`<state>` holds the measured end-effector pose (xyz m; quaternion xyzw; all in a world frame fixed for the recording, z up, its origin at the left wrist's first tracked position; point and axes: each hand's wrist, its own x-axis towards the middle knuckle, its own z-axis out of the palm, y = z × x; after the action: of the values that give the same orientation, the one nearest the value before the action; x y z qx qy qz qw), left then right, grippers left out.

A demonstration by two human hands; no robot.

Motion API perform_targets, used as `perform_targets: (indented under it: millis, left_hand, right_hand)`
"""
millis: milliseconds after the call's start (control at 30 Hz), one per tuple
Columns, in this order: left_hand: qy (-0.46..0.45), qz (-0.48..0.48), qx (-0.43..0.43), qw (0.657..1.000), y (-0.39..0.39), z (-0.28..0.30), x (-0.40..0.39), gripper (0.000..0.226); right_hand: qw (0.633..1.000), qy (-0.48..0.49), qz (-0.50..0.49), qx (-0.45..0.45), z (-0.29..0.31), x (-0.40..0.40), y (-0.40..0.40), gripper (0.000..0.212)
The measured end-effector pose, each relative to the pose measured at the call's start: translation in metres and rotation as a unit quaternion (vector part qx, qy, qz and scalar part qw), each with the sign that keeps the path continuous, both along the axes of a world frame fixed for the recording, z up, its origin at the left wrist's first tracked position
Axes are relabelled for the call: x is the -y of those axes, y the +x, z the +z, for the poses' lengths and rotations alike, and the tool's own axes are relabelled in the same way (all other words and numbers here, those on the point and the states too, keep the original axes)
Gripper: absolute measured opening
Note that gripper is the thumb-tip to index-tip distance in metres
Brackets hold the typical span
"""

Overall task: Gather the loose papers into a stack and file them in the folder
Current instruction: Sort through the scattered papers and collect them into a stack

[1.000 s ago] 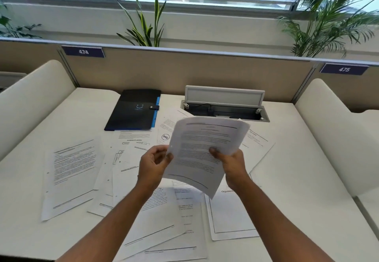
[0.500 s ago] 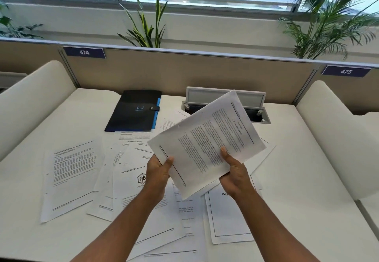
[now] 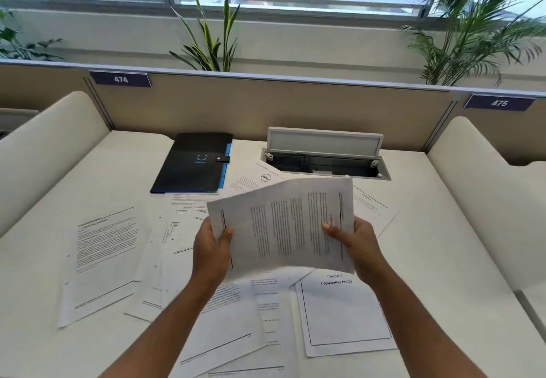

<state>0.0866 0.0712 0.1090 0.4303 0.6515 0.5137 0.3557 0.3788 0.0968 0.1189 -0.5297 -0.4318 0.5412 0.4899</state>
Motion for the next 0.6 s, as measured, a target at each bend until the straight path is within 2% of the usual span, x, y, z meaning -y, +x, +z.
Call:
perform_targets:
  millis: [100, 200, 267, 333, 433, 600]
  left_hand:
    - [0.012, -0.014, 0.043, 0.999, 0.008, 0.003, 0.006, 0.031]
    - [0.015, -0.024, 0.05, 0.998, 0.014, 0.003, 0.009, 0.03]
    - [0.019, -0.027, 0.068, 0.997, 0.018, -0.002, 0.013, 0.029]
    - [0.01, -0.023, 0.086, 0.996, 0.019, -0.013, 0.018, 0.029]
    - [-0.016, -0.014, 0.1, 0.995, 0.02, -0.029, 0.026, 0.029]
    - [-0.002, -0.011, 0.086, 0.996, 0.024, -0.034, 0.028, 0.03]
  right_hand:
    - [0.999, 0.024, -0.026, -0.01, -0.006, 0.006, -0.016, 0.014]
    - [0.996, 0.066, -0.055, 0.0, -0.009, 0.015, -0.031, 0.013]
    - [0.994, 0.088, -0.059, 0.016, -0.018, 0.021, -0.038, 0.02]
    - [0.995, 0.066, -0.048, 0.058, -0.033, 0.028, -0.041, 0.024]
    - [0.991, 0.021, -0.045, 0.127, -0.056, 0.035, -0.039, 0.015]
    - [0.986, 0.034, -0.09, 0.135, -0.059, 0.031, -0.04, 0.012]
